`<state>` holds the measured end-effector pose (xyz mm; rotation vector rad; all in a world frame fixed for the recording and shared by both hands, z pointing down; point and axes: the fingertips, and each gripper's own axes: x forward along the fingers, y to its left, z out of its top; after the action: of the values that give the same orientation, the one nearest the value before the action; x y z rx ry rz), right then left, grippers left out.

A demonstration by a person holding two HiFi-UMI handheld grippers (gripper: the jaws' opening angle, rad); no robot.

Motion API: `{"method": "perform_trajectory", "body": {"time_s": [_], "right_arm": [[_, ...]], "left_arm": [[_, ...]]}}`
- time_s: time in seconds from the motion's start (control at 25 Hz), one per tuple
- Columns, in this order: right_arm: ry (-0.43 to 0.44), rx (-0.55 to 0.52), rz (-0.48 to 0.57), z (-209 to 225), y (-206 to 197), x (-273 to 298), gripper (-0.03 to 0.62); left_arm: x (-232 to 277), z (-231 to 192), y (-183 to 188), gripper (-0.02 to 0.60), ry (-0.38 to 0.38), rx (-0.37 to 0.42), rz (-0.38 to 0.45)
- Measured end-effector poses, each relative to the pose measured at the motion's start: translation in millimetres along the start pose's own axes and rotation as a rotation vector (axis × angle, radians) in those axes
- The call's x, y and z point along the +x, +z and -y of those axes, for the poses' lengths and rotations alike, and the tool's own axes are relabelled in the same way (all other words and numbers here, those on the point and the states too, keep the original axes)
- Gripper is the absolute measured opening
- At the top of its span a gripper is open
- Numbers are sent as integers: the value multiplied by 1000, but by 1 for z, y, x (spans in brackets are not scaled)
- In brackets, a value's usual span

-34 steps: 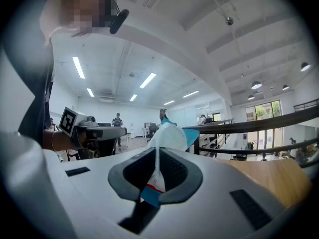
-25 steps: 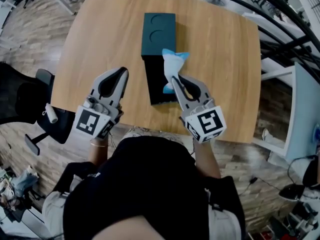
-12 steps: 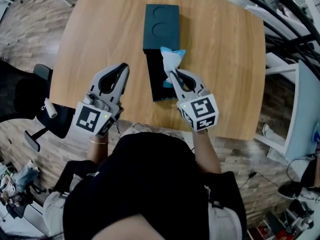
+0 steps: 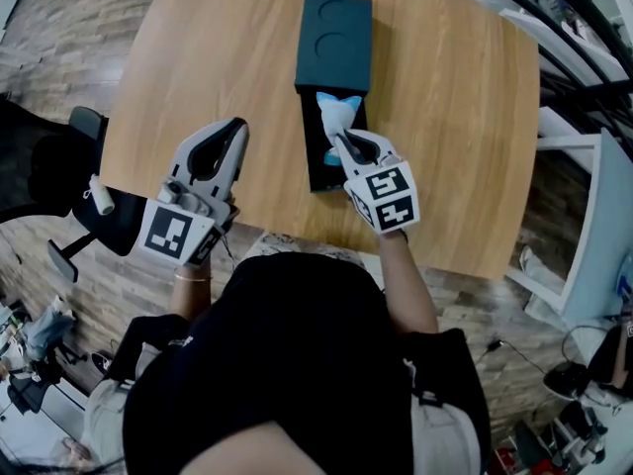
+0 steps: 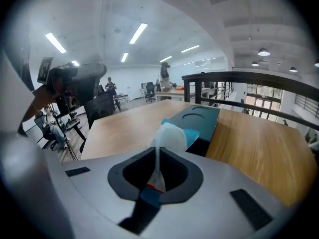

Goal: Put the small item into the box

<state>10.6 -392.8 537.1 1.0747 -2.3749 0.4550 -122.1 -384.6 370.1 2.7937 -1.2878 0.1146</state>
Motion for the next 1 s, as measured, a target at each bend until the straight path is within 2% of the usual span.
{"method": "perform_trajectory", "body": {"time_s": [0.56, 1.0], "right_arm": [[22, -65, -209, 9, -45, 24, 35], [19, -124, -268, 10, -54, 31, 35]], "left_arm": [[-5, -6, 1, 21, 57, 26, 2], [-7, -10, 2, 21, 69, 23, 13]]}}
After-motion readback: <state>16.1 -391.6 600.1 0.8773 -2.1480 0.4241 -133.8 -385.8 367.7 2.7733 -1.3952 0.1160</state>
